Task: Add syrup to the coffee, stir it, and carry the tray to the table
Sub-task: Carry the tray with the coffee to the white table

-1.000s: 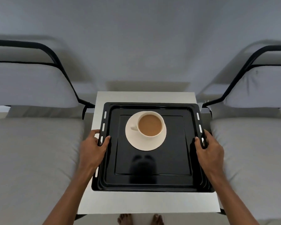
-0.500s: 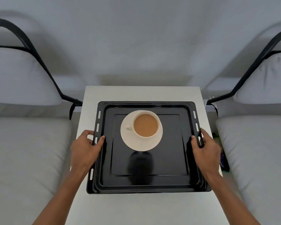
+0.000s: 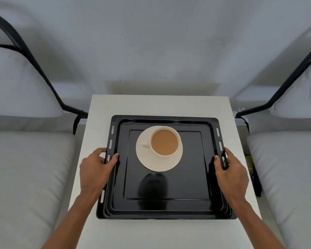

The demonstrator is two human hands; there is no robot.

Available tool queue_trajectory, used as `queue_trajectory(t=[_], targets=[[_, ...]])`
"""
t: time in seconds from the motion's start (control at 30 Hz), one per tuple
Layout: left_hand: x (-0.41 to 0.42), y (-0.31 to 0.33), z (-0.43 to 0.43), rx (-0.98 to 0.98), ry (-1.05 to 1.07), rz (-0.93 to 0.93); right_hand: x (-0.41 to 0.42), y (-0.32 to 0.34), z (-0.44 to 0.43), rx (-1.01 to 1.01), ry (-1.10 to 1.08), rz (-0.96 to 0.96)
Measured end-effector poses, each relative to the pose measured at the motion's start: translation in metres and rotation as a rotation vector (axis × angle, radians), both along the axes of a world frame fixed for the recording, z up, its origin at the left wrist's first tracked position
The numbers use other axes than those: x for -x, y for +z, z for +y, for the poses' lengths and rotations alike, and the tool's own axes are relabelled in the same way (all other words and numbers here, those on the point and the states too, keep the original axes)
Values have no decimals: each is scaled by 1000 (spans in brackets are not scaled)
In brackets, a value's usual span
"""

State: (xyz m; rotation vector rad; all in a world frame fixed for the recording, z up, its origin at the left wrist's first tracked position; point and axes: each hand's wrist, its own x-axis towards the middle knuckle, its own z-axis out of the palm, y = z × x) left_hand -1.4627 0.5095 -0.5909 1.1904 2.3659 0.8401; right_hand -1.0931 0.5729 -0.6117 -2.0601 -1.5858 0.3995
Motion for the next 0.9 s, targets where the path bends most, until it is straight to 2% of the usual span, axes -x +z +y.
queue_trajectory(t=[0.63, 0.9], targets=[[1, -8, 49, 17, -24, 132, 10, -4, 55, -29, 35, 32], [-4, -5, 54, 87, -26, 192, 12, -2, 62, 11, 29, 38]])
